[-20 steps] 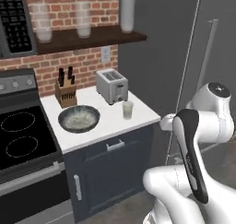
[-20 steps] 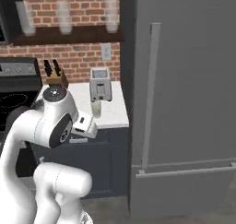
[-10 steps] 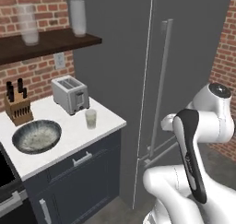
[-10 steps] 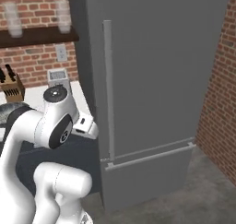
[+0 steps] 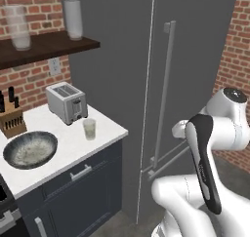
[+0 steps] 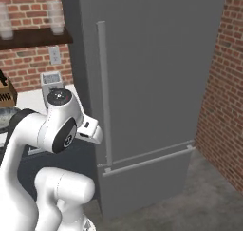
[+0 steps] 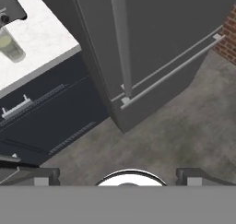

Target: Grab a lemon wedge from the fridge and one ice cube from the ice bowl, and put them in the glass of lemonade.

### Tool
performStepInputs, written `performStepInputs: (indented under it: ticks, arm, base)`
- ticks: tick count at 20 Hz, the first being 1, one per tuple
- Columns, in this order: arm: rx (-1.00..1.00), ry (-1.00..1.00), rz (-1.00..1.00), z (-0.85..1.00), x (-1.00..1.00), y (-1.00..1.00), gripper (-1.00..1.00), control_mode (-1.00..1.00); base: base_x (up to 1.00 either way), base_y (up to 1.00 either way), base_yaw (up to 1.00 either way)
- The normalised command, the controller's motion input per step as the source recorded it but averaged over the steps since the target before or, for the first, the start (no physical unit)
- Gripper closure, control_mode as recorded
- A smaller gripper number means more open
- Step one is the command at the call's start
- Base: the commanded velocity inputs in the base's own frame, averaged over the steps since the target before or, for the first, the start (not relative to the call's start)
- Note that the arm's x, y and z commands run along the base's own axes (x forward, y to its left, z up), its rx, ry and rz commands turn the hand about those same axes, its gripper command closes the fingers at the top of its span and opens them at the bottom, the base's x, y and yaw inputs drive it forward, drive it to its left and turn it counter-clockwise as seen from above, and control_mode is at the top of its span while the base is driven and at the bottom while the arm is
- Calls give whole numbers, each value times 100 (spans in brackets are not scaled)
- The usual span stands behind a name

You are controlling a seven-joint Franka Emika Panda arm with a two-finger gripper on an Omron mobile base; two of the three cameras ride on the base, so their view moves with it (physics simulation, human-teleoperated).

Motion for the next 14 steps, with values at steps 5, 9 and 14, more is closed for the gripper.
performStepInputs:
  ticks: [5,9,14]
  arm:
    - [0,0,0,0,0,0,-100,100]
    - [0,0,0,0,0,0,-100,100]
    - [1,-11,0,0,-2,0,-100,-100]
  base:
    - [0,13,-9]
    - [0,0,-1]
    - [0,0,0]
